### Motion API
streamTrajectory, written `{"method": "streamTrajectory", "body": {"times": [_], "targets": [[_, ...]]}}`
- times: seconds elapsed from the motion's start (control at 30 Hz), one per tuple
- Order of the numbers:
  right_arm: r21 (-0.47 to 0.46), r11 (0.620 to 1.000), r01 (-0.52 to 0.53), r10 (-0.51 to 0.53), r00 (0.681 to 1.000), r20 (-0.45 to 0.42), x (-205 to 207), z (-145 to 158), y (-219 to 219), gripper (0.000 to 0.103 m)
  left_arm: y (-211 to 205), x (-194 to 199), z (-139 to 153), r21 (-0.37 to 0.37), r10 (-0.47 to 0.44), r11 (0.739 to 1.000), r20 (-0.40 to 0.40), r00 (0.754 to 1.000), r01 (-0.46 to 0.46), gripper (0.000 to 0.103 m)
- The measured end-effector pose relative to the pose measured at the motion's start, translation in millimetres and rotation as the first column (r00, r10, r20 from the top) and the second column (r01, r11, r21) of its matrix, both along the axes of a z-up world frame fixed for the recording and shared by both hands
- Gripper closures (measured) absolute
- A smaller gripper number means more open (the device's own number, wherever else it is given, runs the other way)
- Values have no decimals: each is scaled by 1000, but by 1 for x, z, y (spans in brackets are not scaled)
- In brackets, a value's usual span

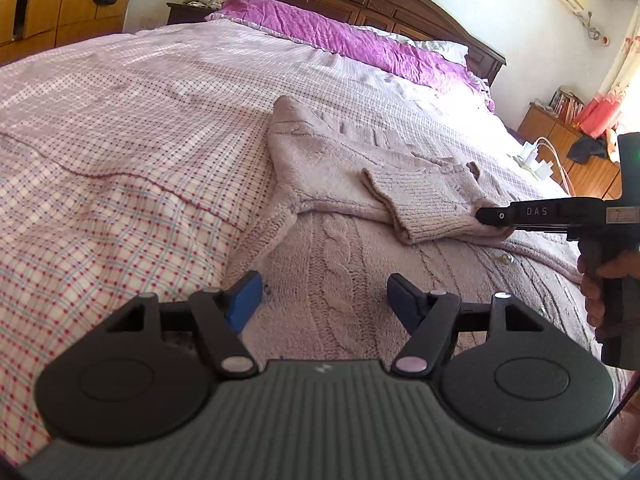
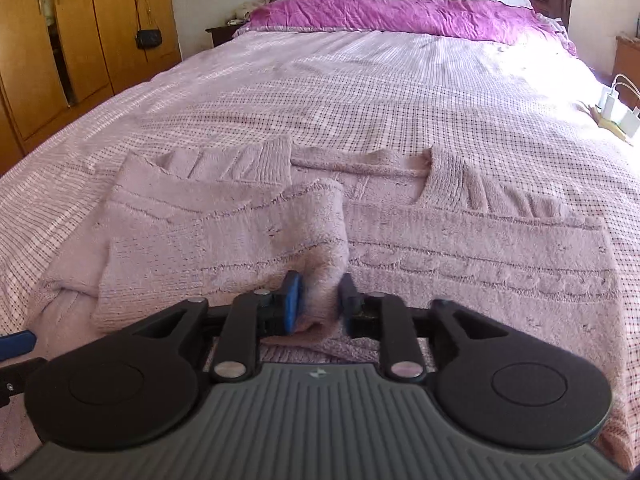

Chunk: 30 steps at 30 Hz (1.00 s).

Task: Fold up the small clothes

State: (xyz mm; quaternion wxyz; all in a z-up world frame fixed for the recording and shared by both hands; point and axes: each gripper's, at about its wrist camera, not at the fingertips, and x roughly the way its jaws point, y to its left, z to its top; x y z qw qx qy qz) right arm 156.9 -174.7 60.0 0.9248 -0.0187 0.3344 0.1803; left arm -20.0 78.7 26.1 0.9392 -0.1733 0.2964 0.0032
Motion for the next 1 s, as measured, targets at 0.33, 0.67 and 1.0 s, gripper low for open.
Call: {"method": "streamTrajectory", "body": {"times": [0.33,0.67,1.0], "targets": [[-25,993,-113,114,989,91,-55,26,38,46,-7,3,0,43,-3,999,-7,1000,3,31],[-4,970,-244,244,970,2,-60,4,106,46,-12,4,0,88,-5,996,-13,1000,7,30],[-95,978,-184,192,978,83,-53,-10,111,84,-12,5,0,89,-9,996,-12,1000,11,28]]}}
